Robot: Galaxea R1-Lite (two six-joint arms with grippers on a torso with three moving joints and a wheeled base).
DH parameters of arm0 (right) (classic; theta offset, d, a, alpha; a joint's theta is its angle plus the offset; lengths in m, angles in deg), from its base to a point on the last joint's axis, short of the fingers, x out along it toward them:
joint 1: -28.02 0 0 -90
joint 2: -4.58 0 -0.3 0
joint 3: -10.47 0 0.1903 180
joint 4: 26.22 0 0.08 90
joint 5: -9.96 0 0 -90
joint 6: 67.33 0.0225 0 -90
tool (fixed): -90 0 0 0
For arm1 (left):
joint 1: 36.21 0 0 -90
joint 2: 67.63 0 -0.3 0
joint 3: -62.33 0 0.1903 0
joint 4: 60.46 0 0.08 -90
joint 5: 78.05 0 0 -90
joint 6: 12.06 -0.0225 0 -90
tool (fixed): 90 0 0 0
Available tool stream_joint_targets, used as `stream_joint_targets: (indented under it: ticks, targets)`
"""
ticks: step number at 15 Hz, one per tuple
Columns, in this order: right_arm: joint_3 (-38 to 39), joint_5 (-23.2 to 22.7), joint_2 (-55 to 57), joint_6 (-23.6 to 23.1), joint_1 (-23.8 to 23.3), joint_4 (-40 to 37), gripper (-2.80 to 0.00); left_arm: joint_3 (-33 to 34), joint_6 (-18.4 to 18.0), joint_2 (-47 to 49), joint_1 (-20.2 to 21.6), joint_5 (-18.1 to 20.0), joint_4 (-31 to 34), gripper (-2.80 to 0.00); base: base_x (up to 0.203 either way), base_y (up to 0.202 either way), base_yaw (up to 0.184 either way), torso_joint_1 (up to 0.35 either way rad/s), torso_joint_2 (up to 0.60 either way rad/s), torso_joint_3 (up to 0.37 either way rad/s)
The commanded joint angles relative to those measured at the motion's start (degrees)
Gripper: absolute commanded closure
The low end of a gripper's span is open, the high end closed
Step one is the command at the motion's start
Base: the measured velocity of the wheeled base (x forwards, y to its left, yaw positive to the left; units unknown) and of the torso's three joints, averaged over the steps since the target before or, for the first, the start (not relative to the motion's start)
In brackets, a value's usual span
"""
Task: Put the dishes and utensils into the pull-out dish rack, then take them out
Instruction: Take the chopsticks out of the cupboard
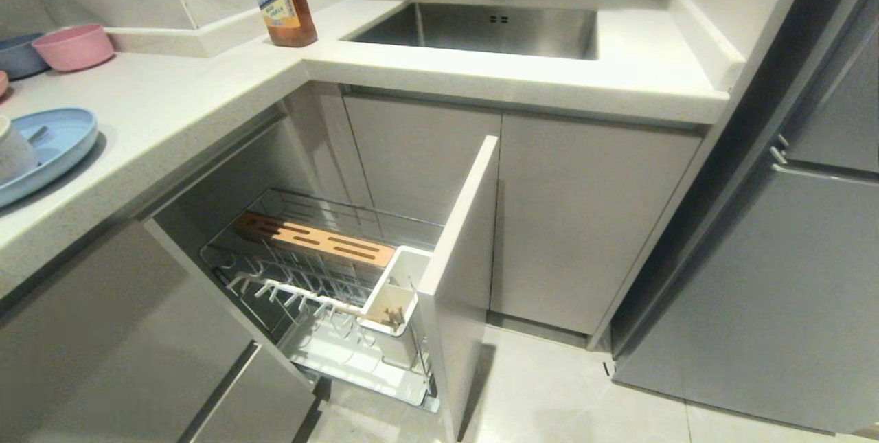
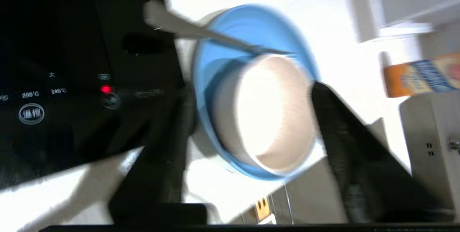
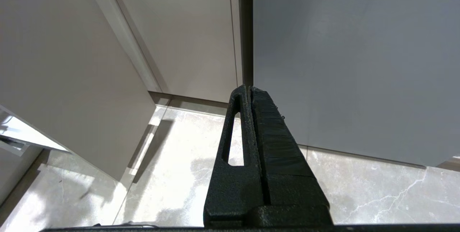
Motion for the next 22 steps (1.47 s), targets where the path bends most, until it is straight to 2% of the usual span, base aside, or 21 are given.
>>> stream_joint_targets:
  ticks: [1, 3, 5, 6, 9, 12, 14, 16, 18, 20, 22]
  targets:
    - [0.00, 0.05, 0.05, 0.02, 0.00, 0.01, 0.00, -0.52, 0.23, -5.14, -0.10, -0.33, -0.24, 0.00, 0.000, 0.000, 0.000, 0.000, 0.00, 0.000]
    - [0.00, -0.02, 0.05, 0.02, 0.00, 0.01, 0.00, 0.97, 0.28, -10.89, -2.39, -0.99, -3.44, 0.00, 0.000, 0.000, 0.000, 0.000, 0.00, 0.000]
    - [0.00, -0.04, 0.05, 0.02, 0.00, 0.01, 0.00, 2.10, 0.34, -15.21, -9.07, -3.80, -8.20, 0.00, 0.000, 0.000, 0.000, 0.000, 0.00, 0.000]
    - [0.00, -0.04, 0.05, 0.02, 0.00, 0.01, 0.00, 2.22, 0.31, -16.47, -13.84, -5.70, -10.23, 0.00, 0.000, 0.000, 0.000, 0.000, 0.00, 0.000]
    - [0.00, -0.01, 0.05, 0.02, 0.00, 0.01, 0.00, 2.36, -1.53, -19.73, -33.46, -13.19, -16.65, 0.00, 0.000, 0.000, 0.000, 0.000, 0.00, 0.000]
    - [0.00, -0.04, 0.05, 0.02, 0.00, 0.01, 0.00, 3.90, -7.41, -20.91, -51.31, -18.35, -18.92, 0.00, 0.000, 0.000, 0.000, 0.000, 0.00, 0.000]
    - [0.00, -0.02, 0.05, 0.02, 0.00, 0.01, 0.00, 7.96, -12.48, -18.78, -59.18, -19.68, -19.08, 0.00, 0.000, 0.000, 0.000, 0.000, 0.00, 0.000]
    - [0.00, -0.02, 0.05, 0.02, 0.00, 0.01, 0.00, 9.41, -17.14, -13.22, -61.66, -19.93, -17.61, 0.00, 0.000, 0.000, 0.000, 0.000, 0.00, 0.000]
    - [0.00, -0.02, 0.05, 0.02, 0.00, 0.01, 0.00, 9.74, -19.07, -7.19, -63.22, -20.07, -14.80, 0.00, 0.000, 0.000, 0.000, 0.000, 0.00, 0.000]
    - [0.00, 0.05, 0.05, 0.02, 0.00, 0.01, 0.00, 8.62, -22.32, -1.64, -65.97, -20.12, -6.46, 0.00, 0.000, 0.000, 0.000, 0.000, 0.00, 0.000]
    - [0.00, 0.01, 0.05, 0.02, 0.00, 0.01, 0.00, 6.06, -23.84, 2.68, -70.20, -20.24, 3.26, 0.00, 0.000, 0.000, 0.000, 0.000, 0.00, 0.000]
